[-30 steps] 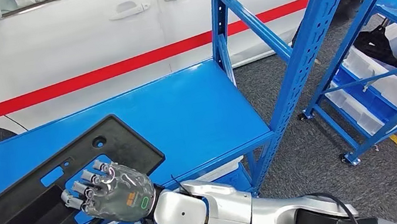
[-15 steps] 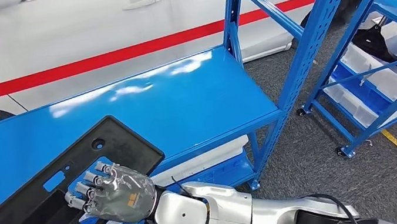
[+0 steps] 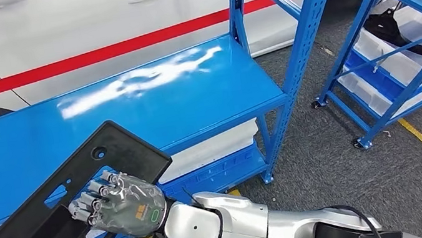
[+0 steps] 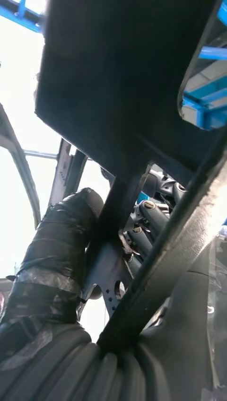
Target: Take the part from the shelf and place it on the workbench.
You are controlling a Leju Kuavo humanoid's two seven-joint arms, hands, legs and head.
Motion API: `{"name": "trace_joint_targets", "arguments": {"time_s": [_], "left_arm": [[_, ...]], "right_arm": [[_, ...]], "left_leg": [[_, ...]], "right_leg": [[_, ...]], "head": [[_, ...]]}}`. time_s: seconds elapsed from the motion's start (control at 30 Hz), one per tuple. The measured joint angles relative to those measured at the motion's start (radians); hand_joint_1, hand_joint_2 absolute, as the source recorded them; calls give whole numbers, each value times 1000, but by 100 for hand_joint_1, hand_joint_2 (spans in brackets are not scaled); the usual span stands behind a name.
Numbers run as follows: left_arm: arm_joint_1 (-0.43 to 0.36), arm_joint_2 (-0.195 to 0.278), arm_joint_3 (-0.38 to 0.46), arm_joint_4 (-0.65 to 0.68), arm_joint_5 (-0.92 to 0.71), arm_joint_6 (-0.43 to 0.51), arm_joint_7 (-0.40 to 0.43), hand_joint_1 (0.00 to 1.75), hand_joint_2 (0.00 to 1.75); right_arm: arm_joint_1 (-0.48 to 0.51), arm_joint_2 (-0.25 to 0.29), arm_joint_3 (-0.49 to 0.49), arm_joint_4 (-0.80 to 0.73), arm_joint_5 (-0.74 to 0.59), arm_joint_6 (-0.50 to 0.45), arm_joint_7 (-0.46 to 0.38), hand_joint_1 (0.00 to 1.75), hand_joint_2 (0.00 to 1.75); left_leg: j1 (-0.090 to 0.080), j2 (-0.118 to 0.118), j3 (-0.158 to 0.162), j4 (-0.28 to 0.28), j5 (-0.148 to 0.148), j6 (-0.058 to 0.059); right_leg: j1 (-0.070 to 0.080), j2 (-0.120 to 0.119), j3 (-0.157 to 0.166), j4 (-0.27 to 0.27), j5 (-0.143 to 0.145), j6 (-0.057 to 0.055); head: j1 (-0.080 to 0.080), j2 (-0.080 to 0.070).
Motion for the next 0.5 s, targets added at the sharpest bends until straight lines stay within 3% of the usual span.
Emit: {"name": "trace_joint_targets", "arguments": {"time_s": [0.03, 0.07, 0.1, 0.13, 0.17, 0.2, 0.23, 0.3, 0.33, 0.4, 0.43, 0.5], "left_arm": [[0, 1, 0, 0, 0, 0, 0, 0, 0], [0, 1, 0, 0, 0, 0, 0, 0, 0], [0, 3, 0, 0, 0, 0, 0, 0, 0], [0, 4, 0, 0, 0, 0, 0, 0, 0], [0, 5, 0, 0, 0, 0, 1, 0, 0], [-1, 6, 0, 0, 0, 0, 1, 0, 0], [-2, 6, 0, 0, 0, 0, 1, 0, 0], [-5, 5, 0, 0, -1, 0, 3, 0, 0], [-5, 5, 0, 0, -1, 0, 3, 0, 0], [-5, 5, 0, 0, -2, 0, 5, 0, 0], [-5, 6, 1, 0, -3, 0, 5, 0, 0], [-6, 6, 1, 0, -4, 1, 5, 0, 0]], "right_arm": [[0, 1, 0, 0, 0, 0, 0, 175, 175], [2, 1, 0, 1, 0, 0, 0, 175, 175], [3, 1, 0, 2, 0, 0, 0, 175, 175], [4, 1, 0, 2, 0, 0, 0, 175, 175], [4, 0, 0, 3, 0, 0, 0, 175, 175], [4, 0, 0, 3, 0, 0, 0, 175, 175], [3, 1, 0, 2, 0, 0, 0, 175, 175], [3, 1, 0, 1, 0, 0, 0, 175, 175], [3, 2, 0, 1, 0, 1, 0, 175, 175], [4, 1, 0, 1, 0, 2, 0, 175, 175], [4, 0, 0, 2, 0, 2, 0, 175, 175], [5, -1, 0, 2, 0, 2, 0, 175, 175]], "left_leg": [[7, 0, -9, 59, -44, -8], [14, 1, -12, 112, -63, -17], [22, 1, -6, 145, -55, -27], [30, 2, 13, 151, -29, -38], [38, 3, 46, 128, 2, -50], [46, 3, 92, 75, 13, -62], [49, 2, 142, 7, 2, -69], [48, 0, 198, -82, -42, -58], [45, -1, 203, -95, -50, -43], [45, 3, 187, -89, -37, -16], [44, 5, 177, -89, -26, -4], [42, 8, 150, -90, 1, 12]], "right_leg": [[-4, 0, -16, 1, 13, 4], [-8, -1, -34, 4, 26, 11], [-14, -2, -53, 9, 38, 18], [-21, -4, -75, 17, 48, 27], [-29, -4, -99, 29, 58, 36], [-35, -5, -122, 45, 65, 45], [-39, -4, -143, 62, 70, 53], [-36, -3, -166, 87, 80, 66], [-35, -2, -170, 91, 87, 72], [-38, 0, -177, 94, 89, 82], [-42, 3, -186, 108, 65, 87], [-46, 8, -210, 192, -38, 96]], "head": [[0, 0], [0, 0], [0, 0], [0, 0], [0, 0], [0, 0], [0, 0], [0, 0], [1, 0], [1, 0], [1, 0], [2, 0]]}}
